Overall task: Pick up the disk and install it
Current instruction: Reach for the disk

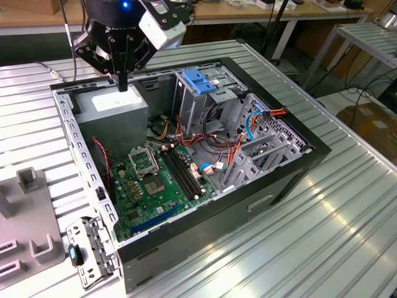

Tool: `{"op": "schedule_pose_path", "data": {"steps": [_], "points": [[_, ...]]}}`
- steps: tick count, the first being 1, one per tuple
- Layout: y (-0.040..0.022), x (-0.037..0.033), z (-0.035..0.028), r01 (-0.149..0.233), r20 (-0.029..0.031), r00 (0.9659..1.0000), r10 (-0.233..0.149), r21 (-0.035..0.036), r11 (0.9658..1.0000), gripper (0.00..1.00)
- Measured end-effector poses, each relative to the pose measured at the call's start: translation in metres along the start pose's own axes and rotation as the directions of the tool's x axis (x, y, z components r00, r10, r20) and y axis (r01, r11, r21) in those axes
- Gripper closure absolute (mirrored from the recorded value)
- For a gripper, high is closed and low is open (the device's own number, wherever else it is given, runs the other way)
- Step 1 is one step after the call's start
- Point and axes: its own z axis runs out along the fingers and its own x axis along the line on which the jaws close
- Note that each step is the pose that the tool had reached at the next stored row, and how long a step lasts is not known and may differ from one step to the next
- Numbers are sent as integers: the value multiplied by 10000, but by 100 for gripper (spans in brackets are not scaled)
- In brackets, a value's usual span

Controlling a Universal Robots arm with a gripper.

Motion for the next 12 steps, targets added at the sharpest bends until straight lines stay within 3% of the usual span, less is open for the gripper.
{"op": "schedule_pose_path", "data": {"steps": [12], "points": [[-5, 68, -2, 0, -3, 10000, 0, 1, 10000, 89]]}}
